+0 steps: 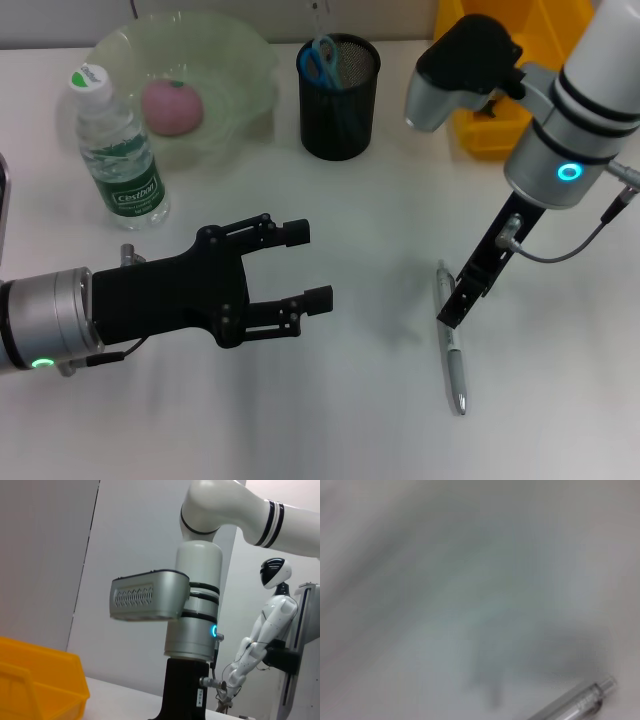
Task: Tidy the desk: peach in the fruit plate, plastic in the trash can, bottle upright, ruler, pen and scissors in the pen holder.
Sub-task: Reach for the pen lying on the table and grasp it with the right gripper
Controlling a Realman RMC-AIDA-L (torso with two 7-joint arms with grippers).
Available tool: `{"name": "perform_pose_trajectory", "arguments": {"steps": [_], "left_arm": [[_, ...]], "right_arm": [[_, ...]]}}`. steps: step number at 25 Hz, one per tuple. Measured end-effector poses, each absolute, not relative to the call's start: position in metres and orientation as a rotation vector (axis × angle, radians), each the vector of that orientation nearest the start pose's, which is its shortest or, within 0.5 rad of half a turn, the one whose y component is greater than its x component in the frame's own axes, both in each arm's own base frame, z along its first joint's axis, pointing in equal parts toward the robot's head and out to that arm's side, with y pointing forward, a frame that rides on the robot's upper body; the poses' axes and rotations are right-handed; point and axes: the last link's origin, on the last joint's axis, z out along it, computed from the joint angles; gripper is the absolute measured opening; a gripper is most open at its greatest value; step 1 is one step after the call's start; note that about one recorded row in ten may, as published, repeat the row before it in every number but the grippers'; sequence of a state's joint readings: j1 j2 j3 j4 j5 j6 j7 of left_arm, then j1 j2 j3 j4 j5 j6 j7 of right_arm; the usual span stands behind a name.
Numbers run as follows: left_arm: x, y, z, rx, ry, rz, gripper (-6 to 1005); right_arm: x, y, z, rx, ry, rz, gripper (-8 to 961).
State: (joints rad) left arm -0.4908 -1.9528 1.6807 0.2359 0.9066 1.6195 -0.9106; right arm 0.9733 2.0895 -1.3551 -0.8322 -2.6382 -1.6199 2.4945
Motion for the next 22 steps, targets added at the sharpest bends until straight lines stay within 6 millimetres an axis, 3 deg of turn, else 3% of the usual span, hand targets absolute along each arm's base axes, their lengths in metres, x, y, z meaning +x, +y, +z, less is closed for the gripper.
{"name": "perform_pose_trajectory", "arguments": {"steps": [11, 22], "left_arm": [[-0.258, 0.275, -0.038, -2.767, -0.402, -1.107, 802], [-0.258, 0.275, -0.036, -2.769, -0.401, -1.110, 802]], "right_arm": [[0.154, 0.364, -0.065, -2.724, 0.794, -1.011, 771], [0.149, 0.364, -0.073, -2.729, 0.777, -0.975, 770]]}}
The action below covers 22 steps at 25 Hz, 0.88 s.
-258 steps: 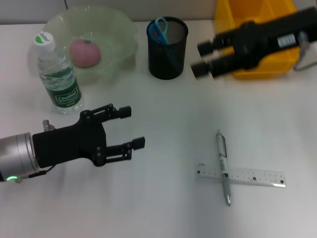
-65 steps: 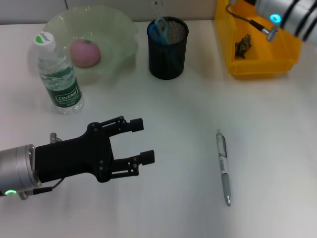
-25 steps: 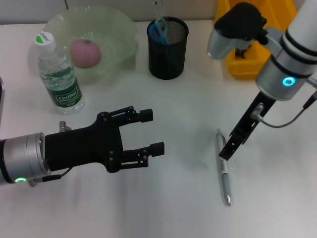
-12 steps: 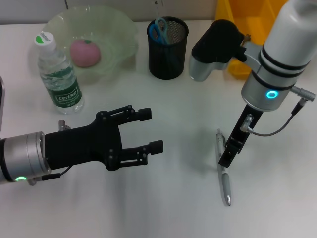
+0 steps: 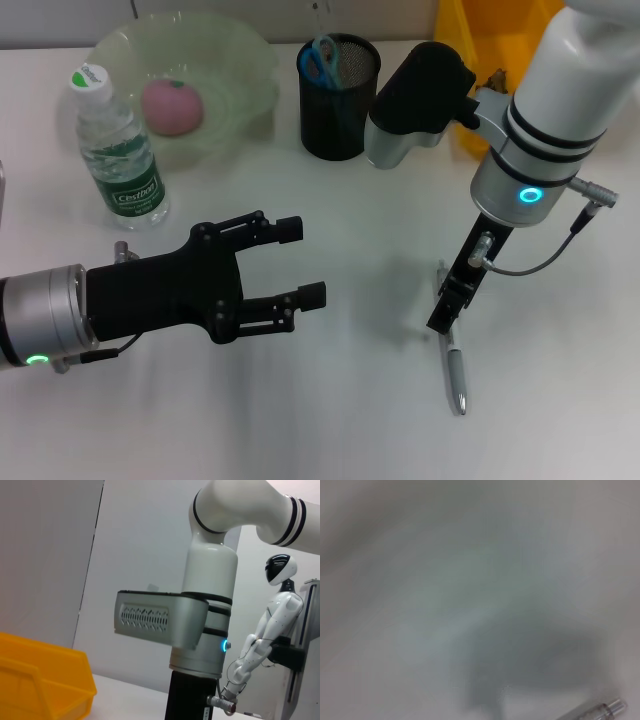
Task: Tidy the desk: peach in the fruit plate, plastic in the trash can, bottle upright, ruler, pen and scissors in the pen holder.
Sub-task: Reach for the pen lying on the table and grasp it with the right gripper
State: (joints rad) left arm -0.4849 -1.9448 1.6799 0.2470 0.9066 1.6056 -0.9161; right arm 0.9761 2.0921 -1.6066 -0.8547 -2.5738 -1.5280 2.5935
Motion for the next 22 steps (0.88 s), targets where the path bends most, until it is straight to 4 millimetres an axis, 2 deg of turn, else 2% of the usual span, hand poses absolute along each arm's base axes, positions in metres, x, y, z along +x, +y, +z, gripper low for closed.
{"name": "perform_pose_trajectory", "arguments": {"steps": [6, 22], "left_arm": [[-0.2583, 0.2750, -0.0349, -2.771, -0.399, -1.113, 802], [-0.2593, 0.2760, -0.0302, -2.771, -0.382, -1.110, 802]], "right_arm": [[0.1496, 0.3608, -0.0798, -2.699, 0.726, -1.028, 770], [0.1473, 0.3621, -0.0818, -2.654, 0.760, -1.029, 768]]}}
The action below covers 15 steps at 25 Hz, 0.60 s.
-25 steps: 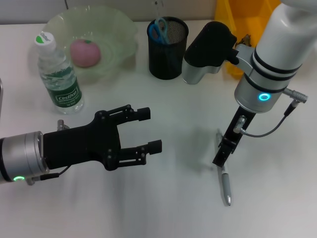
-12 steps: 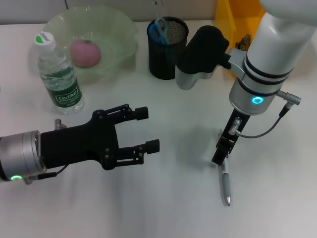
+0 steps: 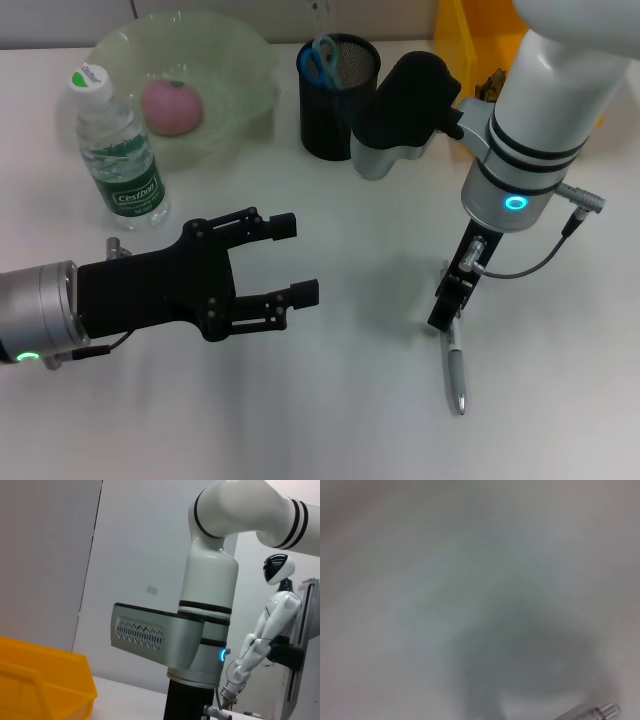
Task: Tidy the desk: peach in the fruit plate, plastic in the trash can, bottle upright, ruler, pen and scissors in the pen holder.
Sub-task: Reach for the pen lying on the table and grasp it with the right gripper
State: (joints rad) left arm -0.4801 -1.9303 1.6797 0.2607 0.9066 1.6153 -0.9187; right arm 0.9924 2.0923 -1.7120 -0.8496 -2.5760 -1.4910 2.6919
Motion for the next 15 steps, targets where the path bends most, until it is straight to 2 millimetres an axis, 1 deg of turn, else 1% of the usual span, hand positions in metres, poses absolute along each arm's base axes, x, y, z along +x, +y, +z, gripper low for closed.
{"name": "perform_pose_trajectory", "arguments": {"steps": [15], "left_arm": [[-0.2579, 0.2778, -0.0272, -2.775, -0.360, -1.113, 802]], "right_arm": [[0.1473, 0.3630, -0.0827, -2.644, 0.782, -1.019, 766]]}}
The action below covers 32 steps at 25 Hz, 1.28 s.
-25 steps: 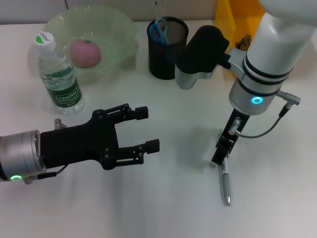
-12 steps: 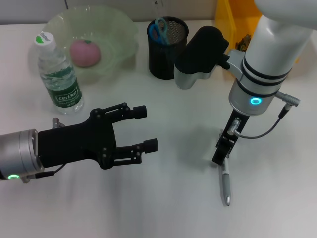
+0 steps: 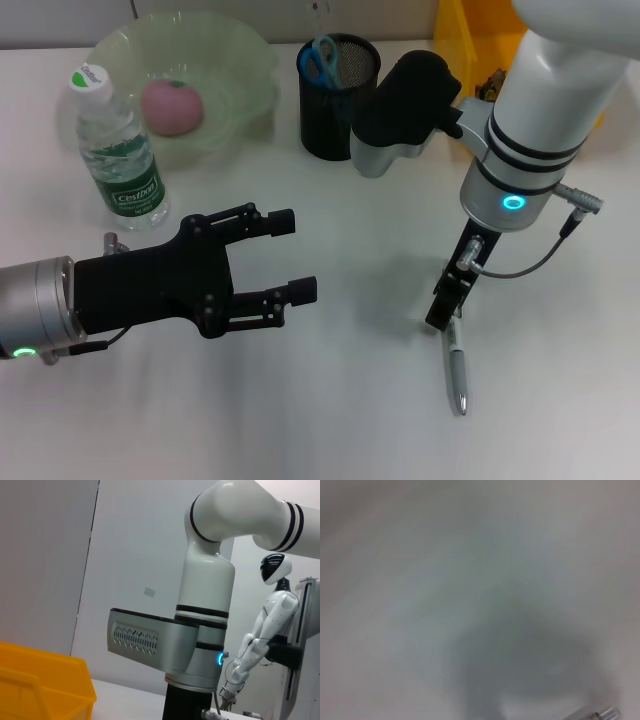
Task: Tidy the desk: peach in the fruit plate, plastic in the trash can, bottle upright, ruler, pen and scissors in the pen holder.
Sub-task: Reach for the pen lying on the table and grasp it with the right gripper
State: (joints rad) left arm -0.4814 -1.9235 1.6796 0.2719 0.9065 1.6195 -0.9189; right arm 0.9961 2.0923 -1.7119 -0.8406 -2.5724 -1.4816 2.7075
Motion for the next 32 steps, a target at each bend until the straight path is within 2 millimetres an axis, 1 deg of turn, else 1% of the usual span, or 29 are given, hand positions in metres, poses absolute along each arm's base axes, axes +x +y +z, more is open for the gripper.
{"name": "perform_pose_trajectory", "arguments": {"steps": [28, 32], "left_arm": [[-0.2572, 0.2799, -0.0257, -2.768, -0.355, -1.115, 802], [-0.2570, 0.2806, -0.0251, -2.767, -0.353, -1.115, 802]], "right_arm": [[0.1477, 0.3610, -0.0860, -2.653, 0.780, -1.043, 763], [0.1476, 0.3606, -0.0876, -2.654, 0.760, -1.052, 702]]}}
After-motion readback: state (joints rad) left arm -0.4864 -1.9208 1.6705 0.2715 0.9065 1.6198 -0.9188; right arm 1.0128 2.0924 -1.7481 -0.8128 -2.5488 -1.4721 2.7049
